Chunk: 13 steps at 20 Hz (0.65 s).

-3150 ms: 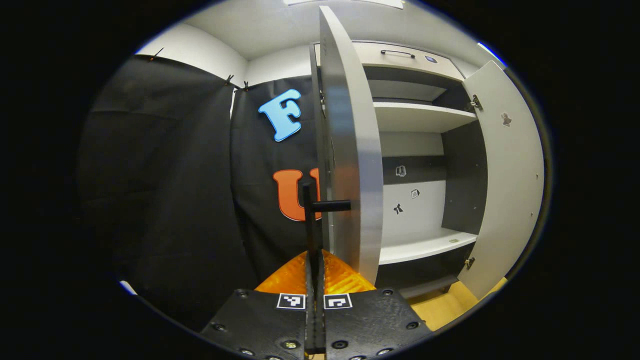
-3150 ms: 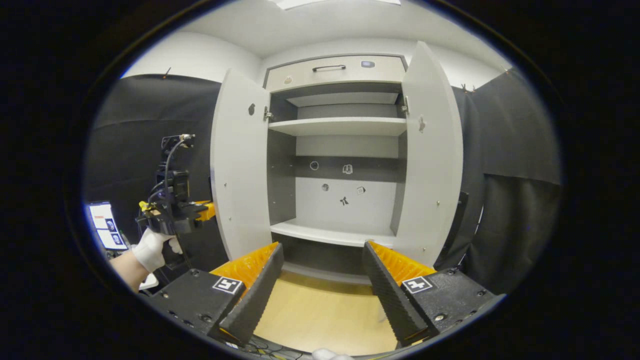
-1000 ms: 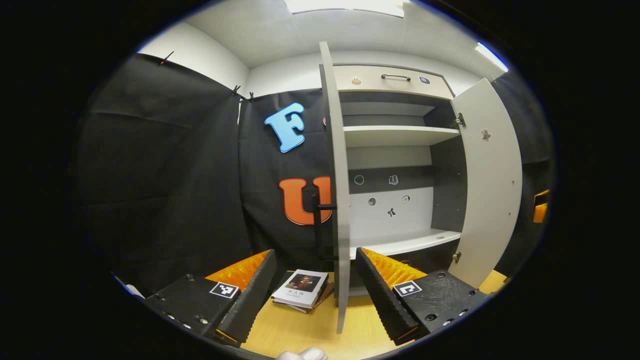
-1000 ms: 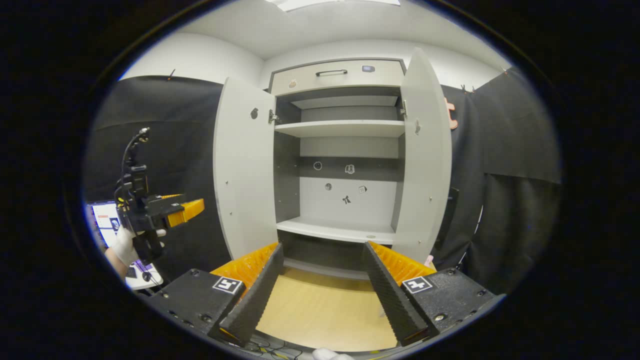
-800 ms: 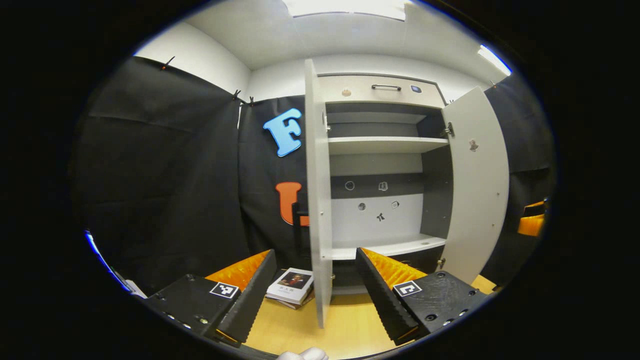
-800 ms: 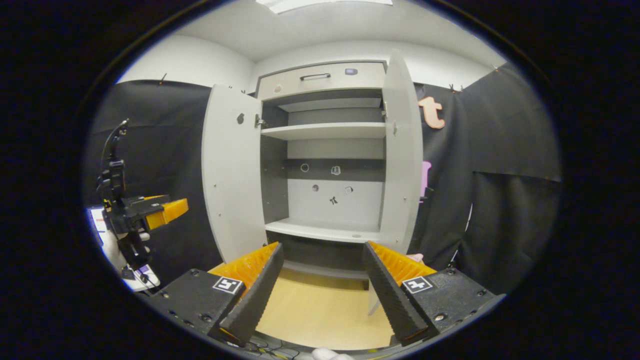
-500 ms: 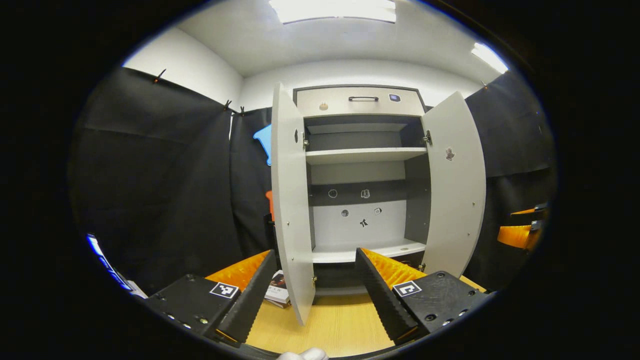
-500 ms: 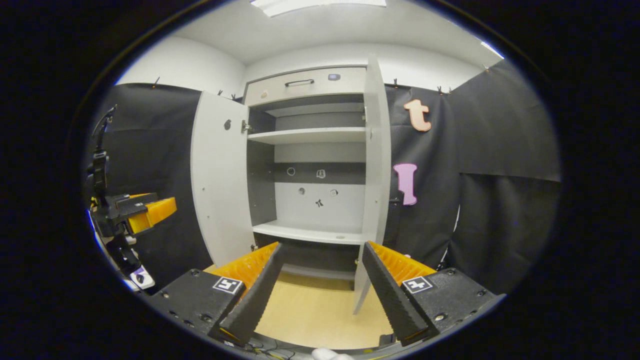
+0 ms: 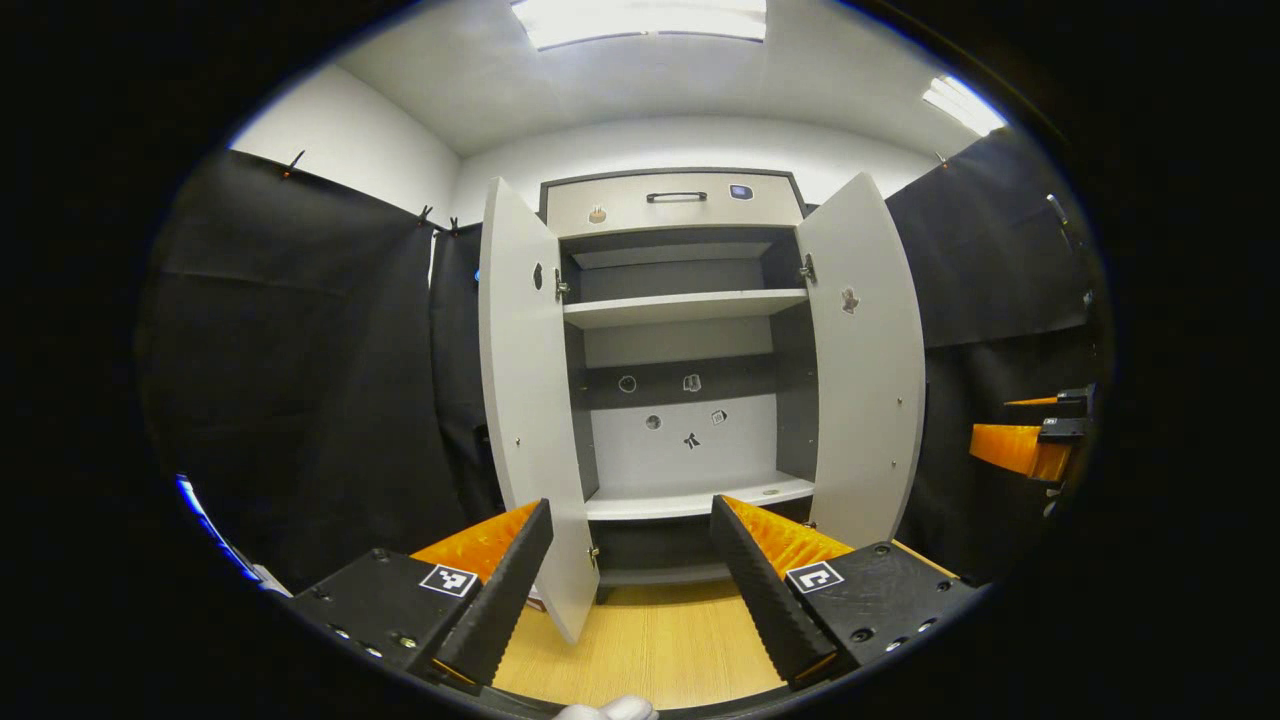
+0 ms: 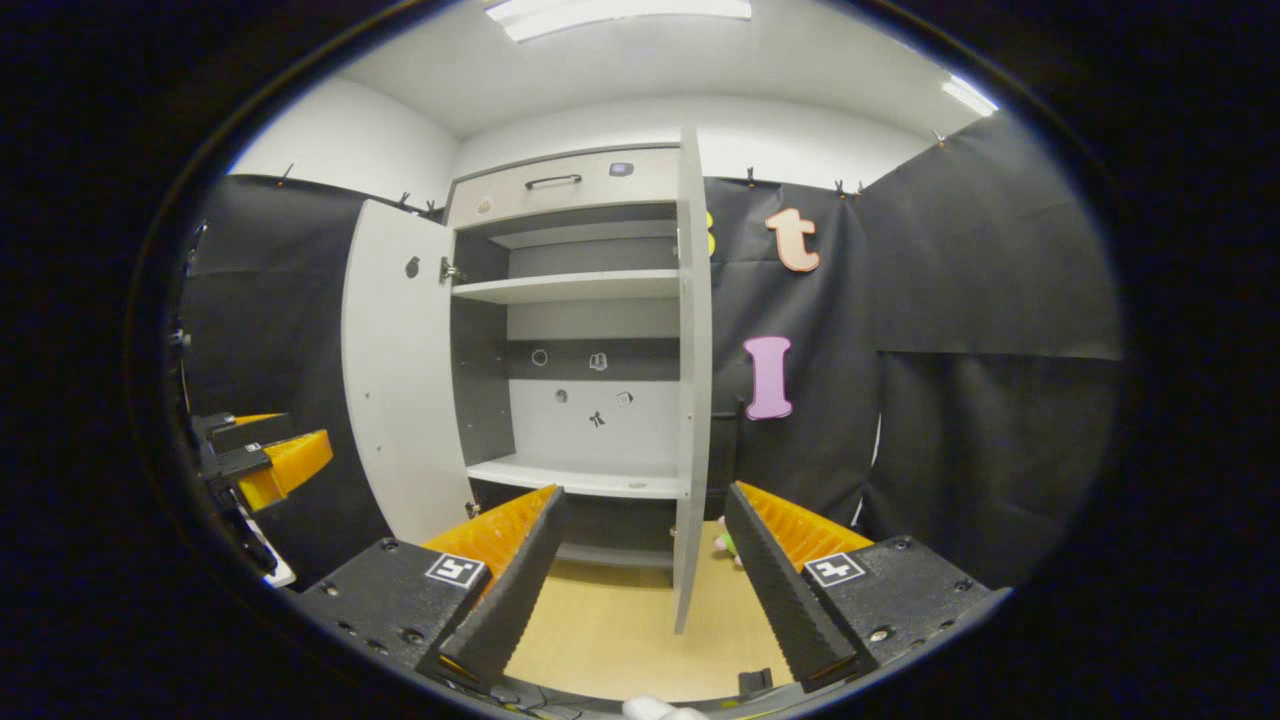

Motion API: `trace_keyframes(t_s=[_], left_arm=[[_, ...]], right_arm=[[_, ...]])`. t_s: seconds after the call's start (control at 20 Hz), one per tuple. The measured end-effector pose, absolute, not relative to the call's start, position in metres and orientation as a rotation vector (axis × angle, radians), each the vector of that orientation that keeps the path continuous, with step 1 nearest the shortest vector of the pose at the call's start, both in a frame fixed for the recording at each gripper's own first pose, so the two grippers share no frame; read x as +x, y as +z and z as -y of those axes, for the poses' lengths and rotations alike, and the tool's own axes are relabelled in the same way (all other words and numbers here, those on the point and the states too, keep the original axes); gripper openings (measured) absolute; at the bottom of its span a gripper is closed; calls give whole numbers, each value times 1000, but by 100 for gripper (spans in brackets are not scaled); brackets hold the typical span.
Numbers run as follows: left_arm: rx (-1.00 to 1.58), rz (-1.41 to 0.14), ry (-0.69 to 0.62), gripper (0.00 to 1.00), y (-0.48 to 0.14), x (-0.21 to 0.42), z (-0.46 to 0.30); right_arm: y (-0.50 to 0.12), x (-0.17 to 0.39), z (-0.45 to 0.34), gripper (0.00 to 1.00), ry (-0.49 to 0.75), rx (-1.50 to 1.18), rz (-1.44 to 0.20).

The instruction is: Open the right door of the double-door shoe cabinet with the right hand, and open the left door with the left hand.

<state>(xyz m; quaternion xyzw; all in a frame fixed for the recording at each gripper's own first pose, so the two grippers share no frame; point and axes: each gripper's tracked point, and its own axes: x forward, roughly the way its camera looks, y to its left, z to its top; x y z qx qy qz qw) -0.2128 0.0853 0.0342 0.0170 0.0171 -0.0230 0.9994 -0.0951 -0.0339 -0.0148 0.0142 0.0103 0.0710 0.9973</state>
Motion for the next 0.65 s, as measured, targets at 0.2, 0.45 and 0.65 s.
trace_keyframes(t_s=[0.2,0.45,0.65], left_arm=[[34,-24,-58,96,35,-210,-78],[24,-15,-58,96,39,-205,-79],[24,0,-60,96,44,-202,-77]], right_arm=[[-10,-92,31,99,138,35,-9],[-10,-88,29,98,137,30,-10],[-8,-86,32,100,130,35,-6]])
